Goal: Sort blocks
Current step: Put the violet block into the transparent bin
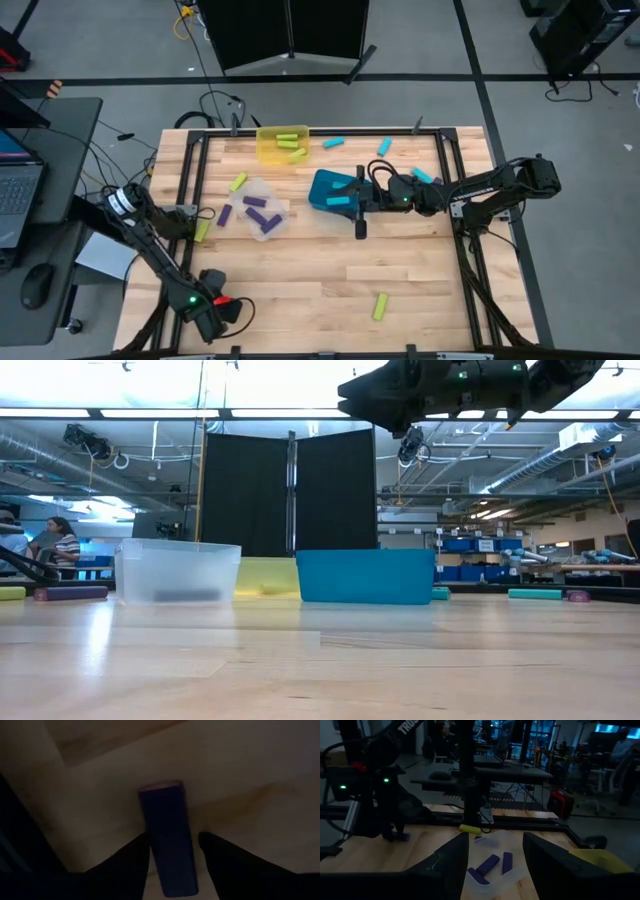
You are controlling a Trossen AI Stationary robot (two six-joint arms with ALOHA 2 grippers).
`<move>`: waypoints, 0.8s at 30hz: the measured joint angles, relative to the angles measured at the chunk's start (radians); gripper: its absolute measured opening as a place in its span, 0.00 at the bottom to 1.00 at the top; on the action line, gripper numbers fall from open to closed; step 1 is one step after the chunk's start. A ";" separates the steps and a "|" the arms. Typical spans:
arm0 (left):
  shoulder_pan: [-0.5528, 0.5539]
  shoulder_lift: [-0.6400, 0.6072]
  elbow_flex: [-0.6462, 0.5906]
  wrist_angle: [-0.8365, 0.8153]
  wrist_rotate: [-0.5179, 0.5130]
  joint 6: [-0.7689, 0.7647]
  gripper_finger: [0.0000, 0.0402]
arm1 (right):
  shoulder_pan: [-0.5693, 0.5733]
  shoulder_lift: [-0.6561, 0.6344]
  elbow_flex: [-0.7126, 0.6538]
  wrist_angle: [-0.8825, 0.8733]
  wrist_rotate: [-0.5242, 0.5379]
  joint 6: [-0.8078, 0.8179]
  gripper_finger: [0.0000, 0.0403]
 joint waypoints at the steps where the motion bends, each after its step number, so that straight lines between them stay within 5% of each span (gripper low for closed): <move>1: -0.003 0.000 0.000 0.000 -0.003 0.003 0.45 | 0.000 0.000 0.000 0.000 0.004 0.000 0.49; 9: -0.017 0.001 0.000 -0.003 -0.017 0.051 0.27 | 0.000 0.000 0.000 0.000 0.006 0.000 0.49; 17: -0.022 0.005 0.022 -0.032 -0.034 0.085 0.27 | 0.000 0.000 0.000 0.001 0.006 0.000 0.49; 24: -0.022 0.008 0.152 -0.226 -0.142 0.120 0.27 | -0.001 0.000 0.000 0.013 0.030 -0.008 0.49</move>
